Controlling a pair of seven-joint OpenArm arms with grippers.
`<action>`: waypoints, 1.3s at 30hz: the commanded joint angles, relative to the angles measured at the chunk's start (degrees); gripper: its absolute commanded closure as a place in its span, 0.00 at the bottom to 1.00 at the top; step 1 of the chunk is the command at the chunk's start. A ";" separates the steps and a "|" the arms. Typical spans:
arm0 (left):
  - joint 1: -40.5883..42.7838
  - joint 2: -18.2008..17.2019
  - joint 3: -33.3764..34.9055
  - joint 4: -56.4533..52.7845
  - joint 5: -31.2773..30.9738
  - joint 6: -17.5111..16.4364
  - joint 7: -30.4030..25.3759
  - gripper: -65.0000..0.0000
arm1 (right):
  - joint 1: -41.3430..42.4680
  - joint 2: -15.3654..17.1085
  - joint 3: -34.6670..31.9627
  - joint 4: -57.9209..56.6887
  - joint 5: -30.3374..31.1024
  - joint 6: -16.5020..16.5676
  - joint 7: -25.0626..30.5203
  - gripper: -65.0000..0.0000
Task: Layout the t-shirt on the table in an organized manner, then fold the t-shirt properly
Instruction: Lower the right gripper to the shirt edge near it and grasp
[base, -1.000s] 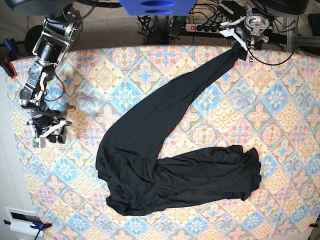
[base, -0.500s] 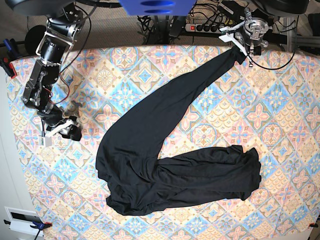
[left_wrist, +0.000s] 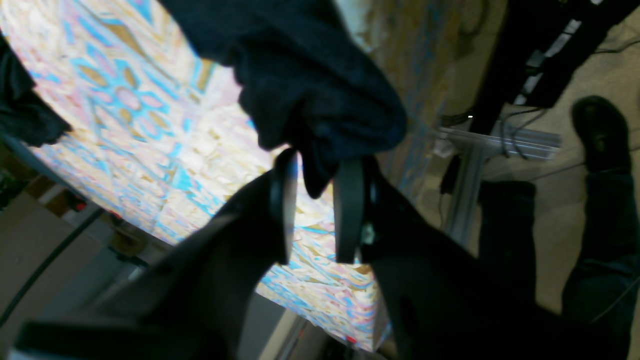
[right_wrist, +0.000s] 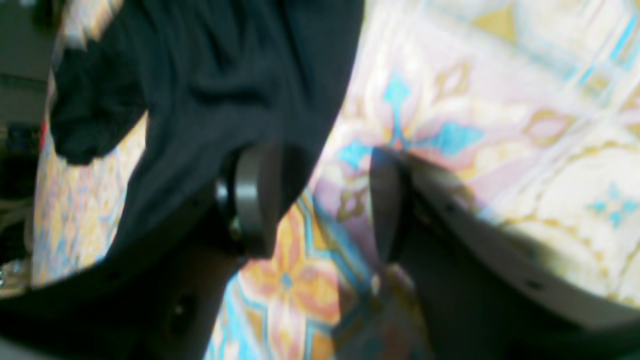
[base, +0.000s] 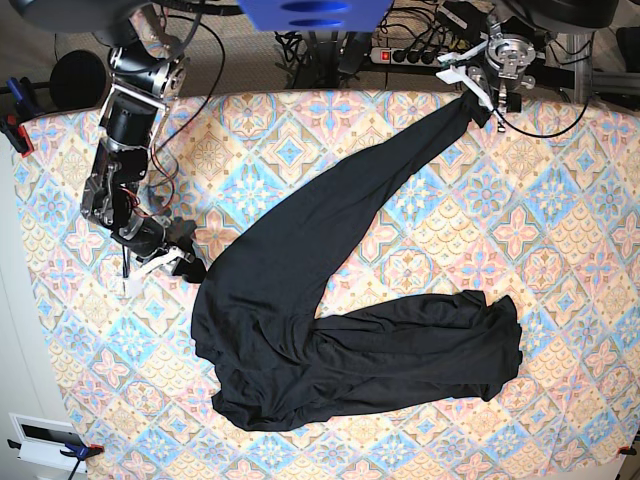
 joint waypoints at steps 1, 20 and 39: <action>0.22 -0.64 -0.24 0.68 0.35 0.40 -0.32 0.76 | 1.89 0.81 -0.50 0.74 0.49 0.14 0.71 0.57; -1.54 3.05 -0.24 0.68 0.35 0.40 -0.15 0.68 | 15.43 0.54 7.76 -3.48 0.85 -8.56 -6.50 0.57; -4.70 3.85 -0.15 0.68 0.35 0.40 -0.06 0.68 | 17.01 -2.71 15.32 -15.61 0.32 -8.65 -2.63 0.57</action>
